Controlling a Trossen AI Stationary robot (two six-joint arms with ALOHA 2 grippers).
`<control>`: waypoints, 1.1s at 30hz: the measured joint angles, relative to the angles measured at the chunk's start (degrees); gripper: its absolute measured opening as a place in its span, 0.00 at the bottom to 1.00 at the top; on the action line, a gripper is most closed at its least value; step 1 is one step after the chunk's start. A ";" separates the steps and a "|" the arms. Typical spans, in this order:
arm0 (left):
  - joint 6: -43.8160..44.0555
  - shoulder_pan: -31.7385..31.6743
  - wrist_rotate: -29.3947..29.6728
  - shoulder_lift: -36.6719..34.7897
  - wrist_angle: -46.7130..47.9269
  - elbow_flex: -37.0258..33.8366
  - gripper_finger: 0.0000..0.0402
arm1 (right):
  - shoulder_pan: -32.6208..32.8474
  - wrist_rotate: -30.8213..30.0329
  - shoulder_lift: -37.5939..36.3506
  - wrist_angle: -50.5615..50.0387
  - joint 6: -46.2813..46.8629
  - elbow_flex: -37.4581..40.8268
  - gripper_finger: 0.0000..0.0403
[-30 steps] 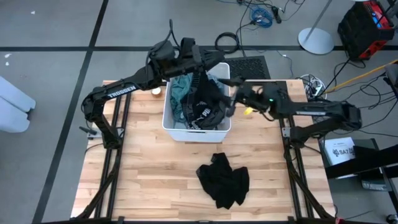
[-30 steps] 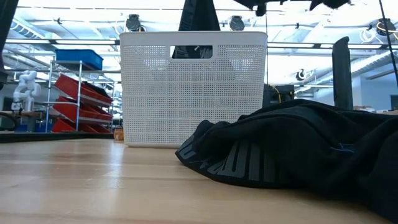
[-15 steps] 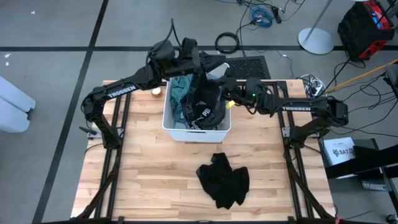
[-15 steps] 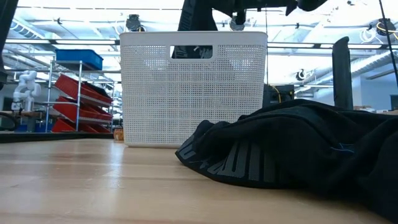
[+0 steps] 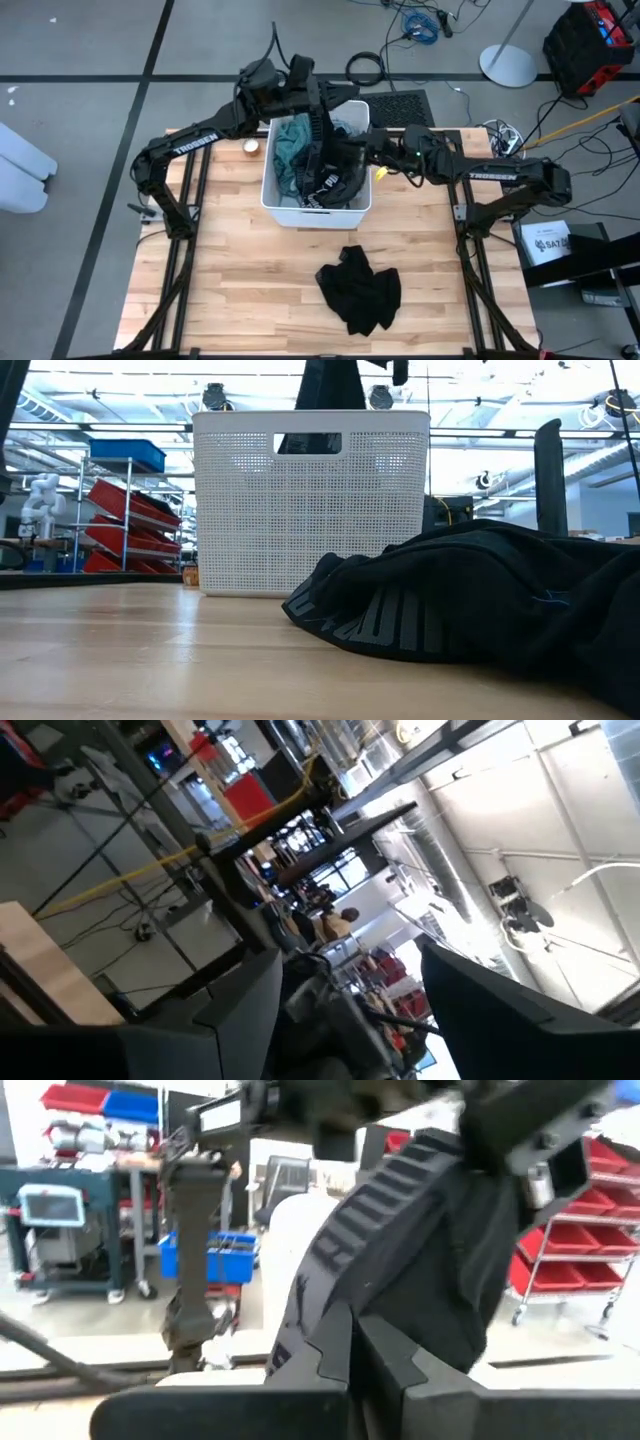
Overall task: Sort clothes
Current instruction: Put the black boxer into the white laundry bin
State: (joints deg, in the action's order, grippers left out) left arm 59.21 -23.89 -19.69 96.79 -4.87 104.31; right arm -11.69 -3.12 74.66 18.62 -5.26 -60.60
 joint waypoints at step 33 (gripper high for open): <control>-1.22 -0.43 5.75 -0.07 11.57 -0.04 0.62 | 1.65 -7.06 -4.59 -12.12 -16.11 0.02 0.46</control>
State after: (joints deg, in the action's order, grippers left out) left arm 58.00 -24.33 -13.93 96.73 6.70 104.27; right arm -10.04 -10.19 70.07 6.51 -21.37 -60.58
